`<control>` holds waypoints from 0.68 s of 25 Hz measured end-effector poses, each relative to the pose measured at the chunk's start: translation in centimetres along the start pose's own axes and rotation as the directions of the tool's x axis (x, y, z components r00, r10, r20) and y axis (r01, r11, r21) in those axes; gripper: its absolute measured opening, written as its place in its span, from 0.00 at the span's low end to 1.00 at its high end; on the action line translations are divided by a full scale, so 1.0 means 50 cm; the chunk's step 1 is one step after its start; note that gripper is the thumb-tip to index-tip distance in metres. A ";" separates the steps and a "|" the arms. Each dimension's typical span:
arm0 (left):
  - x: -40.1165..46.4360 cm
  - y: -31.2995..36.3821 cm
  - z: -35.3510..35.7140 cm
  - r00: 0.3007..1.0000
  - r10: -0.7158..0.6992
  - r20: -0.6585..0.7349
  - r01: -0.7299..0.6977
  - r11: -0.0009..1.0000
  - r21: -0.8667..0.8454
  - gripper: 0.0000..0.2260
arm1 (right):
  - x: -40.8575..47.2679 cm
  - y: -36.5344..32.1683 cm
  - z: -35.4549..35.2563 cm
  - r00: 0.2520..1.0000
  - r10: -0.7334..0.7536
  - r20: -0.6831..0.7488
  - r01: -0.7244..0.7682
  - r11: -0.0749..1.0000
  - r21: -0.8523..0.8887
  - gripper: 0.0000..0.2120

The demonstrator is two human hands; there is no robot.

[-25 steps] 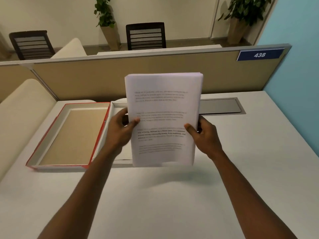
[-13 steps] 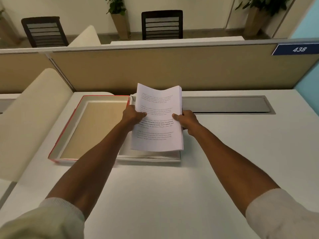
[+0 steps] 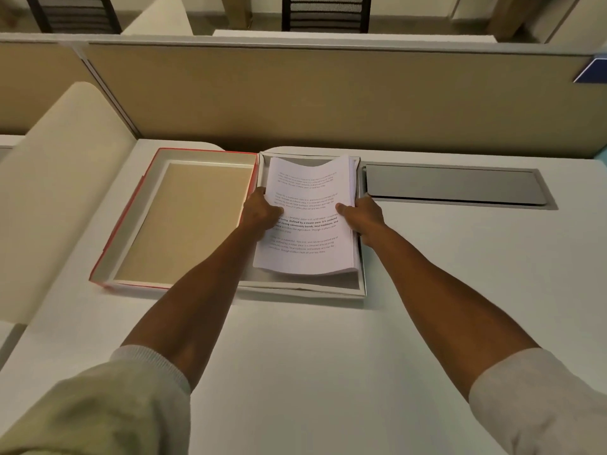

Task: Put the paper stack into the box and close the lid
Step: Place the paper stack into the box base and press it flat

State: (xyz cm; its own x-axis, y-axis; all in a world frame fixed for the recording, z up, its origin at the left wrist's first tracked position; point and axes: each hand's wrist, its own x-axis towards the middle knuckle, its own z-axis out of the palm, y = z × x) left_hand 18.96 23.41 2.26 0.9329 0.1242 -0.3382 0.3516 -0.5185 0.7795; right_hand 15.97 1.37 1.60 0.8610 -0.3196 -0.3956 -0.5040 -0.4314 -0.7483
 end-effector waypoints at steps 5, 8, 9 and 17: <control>0.020 -0.016 0.006 0.999 0.014 -0.031 -0.013 0.999 0.030 0.17 | -0.001 -0.017 0.028 0.996 -0.026 -0.089 0.013 0.989 -0.145 0.19; 0.036 -0.011 -0.003 0.998 0.034 -0.050 -0.030 0.997 0.077 0.20 | 0.002 -0.037 0.042 0.994 -0.026 -0.103 0.012 0.991 -0.132 0.15; 0.039 -0.012 -0.003 0.998 0.040 -0.052 -0.034 0.993 0.112 0.21 | 0.003 -0.040 0.048 0.994 -0.021 -0.106 0.006 0.990 -0.143 0.15; 0.041 -0.029 0.018 0.988 0.154 -0.021 -0.139 0.936 0.324 0.35 | -0.001 -0.022 0.074 0.982 -0.004 -0.189 -0.037 0.976 -0.214 0.18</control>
State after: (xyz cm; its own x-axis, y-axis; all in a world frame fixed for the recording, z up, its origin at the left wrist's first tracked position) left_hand 20.28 23.64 -0.02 0.9772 0.0606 -0.2033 0.1742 -0.7764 0.6057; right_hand 16.73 4.99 0.49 0.8347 -0.4717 -0.2843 -0.5384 -0.5899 -0.6018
